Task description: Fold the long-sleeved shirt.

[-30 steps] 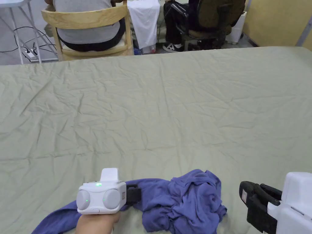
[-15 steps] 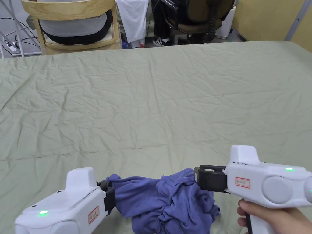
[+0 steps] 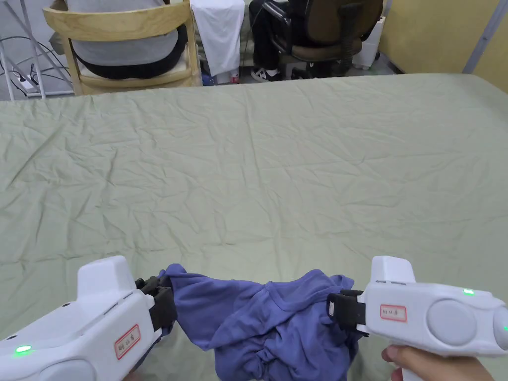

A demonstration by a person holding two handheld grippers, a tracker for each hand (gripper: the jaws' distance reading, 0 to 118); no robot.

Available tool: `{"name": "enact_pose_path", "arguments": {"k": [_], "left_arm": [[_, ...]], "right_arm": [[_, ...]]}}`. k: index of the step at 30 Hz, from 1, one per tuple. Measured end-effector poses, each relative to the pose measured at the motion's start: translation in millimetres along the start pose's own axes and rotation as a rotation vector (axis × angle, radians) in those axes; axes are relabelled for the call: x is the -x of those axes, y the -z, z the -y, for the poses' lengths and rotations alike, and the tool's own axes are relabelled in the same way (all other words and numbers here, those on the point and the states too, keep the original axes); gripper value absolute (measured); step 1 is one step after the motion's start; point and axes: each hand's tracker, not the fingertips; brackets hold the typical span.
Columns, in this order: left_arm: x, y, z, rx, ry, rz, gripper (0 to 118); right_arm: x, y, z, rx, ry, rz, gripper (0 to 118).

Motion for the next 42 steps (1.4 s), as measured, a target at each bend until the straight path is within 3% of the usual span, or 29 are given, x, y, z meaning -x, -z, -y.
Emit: {"name": "enact_pose_path", "arguments": {"k": [2, 10, 16, 19, 21, 29, 36, 42], "left_arm": [[-26.9, -21.9, -48.3, -0.074, -0.005, 0.010, 6], [-120.2, -128.3, -223.1, -0.347, -0.065, 0.031, 6], [-159.0, -226.6, -348.7, -0.527, -0.028, 0.043, 6], [-165.8, -259.4, -386.3, -0.552, -0.018, 0.070, 6], [-157.4, -283.2, -408.1, -0.567, -0.012, 0.080, 6], [-73.0, -349.7, -460.7, -0.558, 0.011, 0.060, 6], [31.7, -377.1, -445.8, -0.501, -0.042, 0.029, 6], [160.3, -376.8, -423.3, -0.463, -0.011, -0.105, 6]], "right_arm": [[12.7, -35.3, 3.8, -0.089, -0.088, -0.002, 20], [46.2, -159.0, 4.3, -0.384, -0.228, 0.014, 20], [66.6, -230.3, -43.8, -0.575, -0.307, 0.007, 20], [83.8, -243.0, -83.1, -0.619, -0.371, 0.048, 20], [97.4, -241.7, -112.1, -0.639, -0.425, 0.069, 20], [148.9, -217.3, -236.5, -0.593, -0.469, 0.119, 20], [187.4, -171.4, -329.5, -0.535, -0.440, 0.168, 20], [209.2, -114.5, -375.1, -0.487, -0.423, 0.180, 20]]}}
